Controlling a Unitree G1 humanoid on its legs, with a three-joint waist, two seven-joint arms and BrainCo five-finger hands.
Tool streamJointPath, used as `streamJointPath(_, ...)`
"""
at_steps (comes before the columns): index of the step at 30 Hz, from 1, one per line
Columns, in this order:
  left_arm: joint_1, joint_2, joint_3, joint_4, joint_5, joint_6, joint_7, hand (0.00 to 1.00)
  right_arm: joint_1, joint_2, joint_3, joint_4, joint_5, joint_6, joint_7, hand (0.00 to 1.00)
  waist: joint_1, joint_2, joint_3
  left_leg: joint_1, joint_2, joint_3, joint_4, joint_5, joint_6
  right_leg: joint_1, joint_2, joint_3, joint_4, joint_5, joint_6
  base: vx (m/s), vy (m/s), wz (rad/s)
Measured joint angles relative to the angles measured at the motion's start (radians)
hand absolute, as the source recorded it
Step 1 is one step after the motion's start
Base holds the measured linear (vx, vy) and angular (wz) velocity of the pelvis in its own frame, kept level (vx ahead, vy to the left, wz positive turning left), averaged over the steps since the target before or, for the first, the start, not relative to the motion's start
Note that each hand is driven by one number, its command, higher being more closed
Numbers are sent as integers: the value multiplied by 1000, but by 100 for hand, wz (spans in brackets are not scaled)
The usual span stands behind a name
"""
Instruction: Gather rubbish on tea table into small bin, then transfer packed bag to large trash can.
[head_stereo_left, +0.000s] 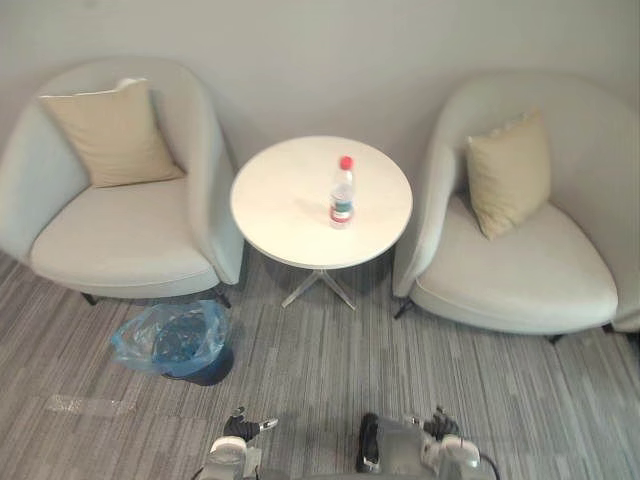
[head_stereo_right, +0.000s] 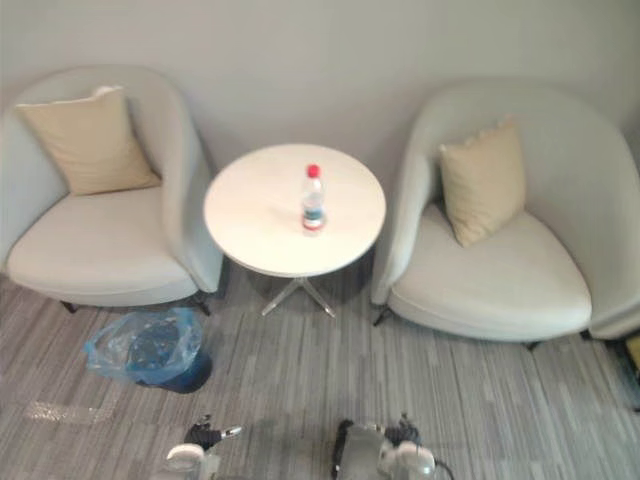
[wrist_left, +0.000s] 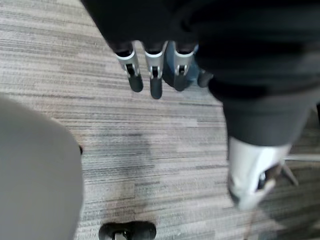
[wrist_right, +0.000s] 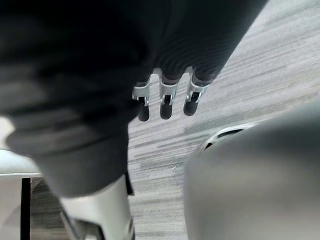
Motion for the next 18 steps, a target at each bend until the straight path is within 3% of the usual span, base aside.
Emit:
streamJointPath(4, -12, -57, 18, -9, 8, 0, -2, 0, 12, 13, -7, -1, 2, -1, -4, 0, -8, -5, 2, -29, 41, -68, 83, 8, -7, 81, 6, -71, -54, -45, 9, 147, -141, 52)
streamJointPath(6, -13, -73, 34, -33, 7, -1, -6, 0, 35, 16, -8, -1, 6, -4, -6, 0, -5, -7, 1, -123, 84, -76, 301, 6, -11, 172, 24, -118, -140, -52, 11, 71, -117, 93)
streamJointPath(8, -8, -74, 42, -68, 1, -4, -5, 0, 46, 9, -8, -4, 9, -4, -8, 0, 6, 5, 7, -229, 135, -67, 549, 40, -51, 235, 50, -147, -177, -67, -4, 97, -68, 52)
streamJointPath(10, 3, -73, 43, -87, -42, -8, 3, 0, 49, 4, -8, -3, 28, -2, -13, 0, 17, 7, 6, -297, 177, -27, 658, -6, -44, 283, 60, -151, -202, -78, -11, 119, -9, 10)
streamJointPath(13, 2, -73, 40, -97, -54, -11, 4, 0, 51, 3, -10, -3, 41, -2, -16, 0, 19, 8, 7, -370, 131, 41, 482, -42, -36, 317, 34, -135, -231, -75, 14, 141, 83, -14)
streamJointPath(15, -4, -70, 33, -97, -52, -13, 3, 0, 49, -1, -9, 0, 40, 1, -17, 0, 35, 18, 8, -362, 87, 42, 283, 52, -25, 312, 32, -90, -213, -87, 53, 157, 161, -36)
streamJointPath(16, -5, -57, 29, -93, -52, -13, 4, 0, 49, 0, -8, -1, 40, 4, -18, 0, 42, 12, 5, -346, 66, 54, 247, 62, -20, 313, 28, -60, -224, -75, 67, 176, 97, -24)
streamJointPath(17, -12, -42, 24, -79, -51, -13, 4, 0, 57, 7, -9, 4, 40, 5, -17, 0, 40, -15, -12, -336, 43, 61, 206, 75, -7, 318, 29, -17, -275, -55, 70, 197, 85, -1)
streamJointPath(18, -11, -34, 20, -68, -51, -12, 3, 0, 64, 11, -11, 10, 40, 9, -17, 0, 42, -17, -11, -328, 34, 63, 199, 77, -4, 340, 30, -6, -327, -24, 75, 207, 93, 8)
